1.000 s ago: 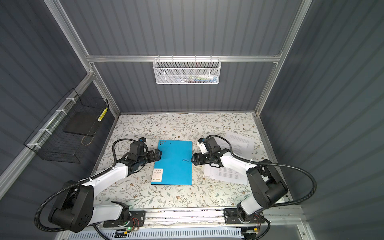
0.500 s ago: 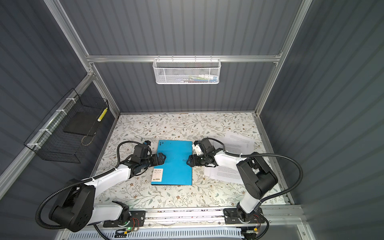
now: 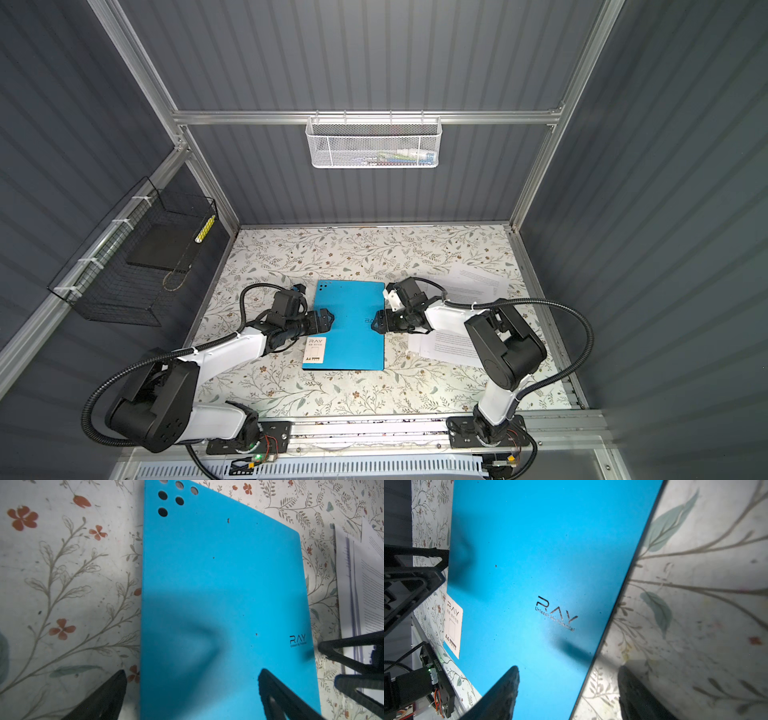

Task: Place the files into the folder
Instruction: 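Move left gripper to the turquoise folder's near edge while right gripper reaches its far edge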

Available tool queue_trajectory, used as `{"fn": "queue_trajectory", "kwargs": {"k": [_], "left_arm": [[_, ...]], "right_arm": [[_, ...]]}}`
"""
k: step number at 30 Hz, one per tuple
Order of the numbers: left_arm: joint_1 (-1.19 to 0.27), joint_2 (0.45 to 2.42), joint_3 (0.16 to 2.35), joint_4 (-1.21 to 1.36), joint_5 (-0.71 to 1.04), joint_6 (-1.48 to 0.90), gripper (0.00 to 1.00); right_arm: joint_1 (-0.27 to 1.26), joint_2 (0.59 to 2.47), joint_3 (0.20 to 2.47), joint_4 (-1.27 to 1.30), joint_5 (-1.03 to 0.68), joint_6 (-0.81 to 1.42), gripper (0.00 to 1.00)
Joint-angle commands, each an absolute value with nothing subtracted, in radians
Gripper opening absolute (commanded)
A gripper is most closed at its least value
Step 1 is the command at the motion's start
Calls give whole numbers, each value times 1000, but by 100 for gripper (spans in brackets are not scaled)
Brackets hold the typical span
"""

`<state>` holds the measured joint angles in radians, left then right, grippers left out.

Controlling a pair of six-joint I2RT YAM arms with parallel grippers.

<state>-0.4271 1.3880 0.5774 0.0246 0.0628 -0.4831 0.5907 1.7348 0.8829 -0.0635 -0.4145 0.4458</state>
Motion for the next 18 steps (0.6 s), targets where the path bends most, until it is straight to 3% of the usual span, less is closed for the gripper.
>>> {"fn": "queue_trajectory", "kwargs": {"k": [1,18], "left_arm": [[-435,1409,583,37,79,-475,99],[-440,1453,580,140,200,-479,99]], "right_arm": [[592,1762,911,-90,-427,453,75],[592,1783,908,31,-543,519,75]]}}
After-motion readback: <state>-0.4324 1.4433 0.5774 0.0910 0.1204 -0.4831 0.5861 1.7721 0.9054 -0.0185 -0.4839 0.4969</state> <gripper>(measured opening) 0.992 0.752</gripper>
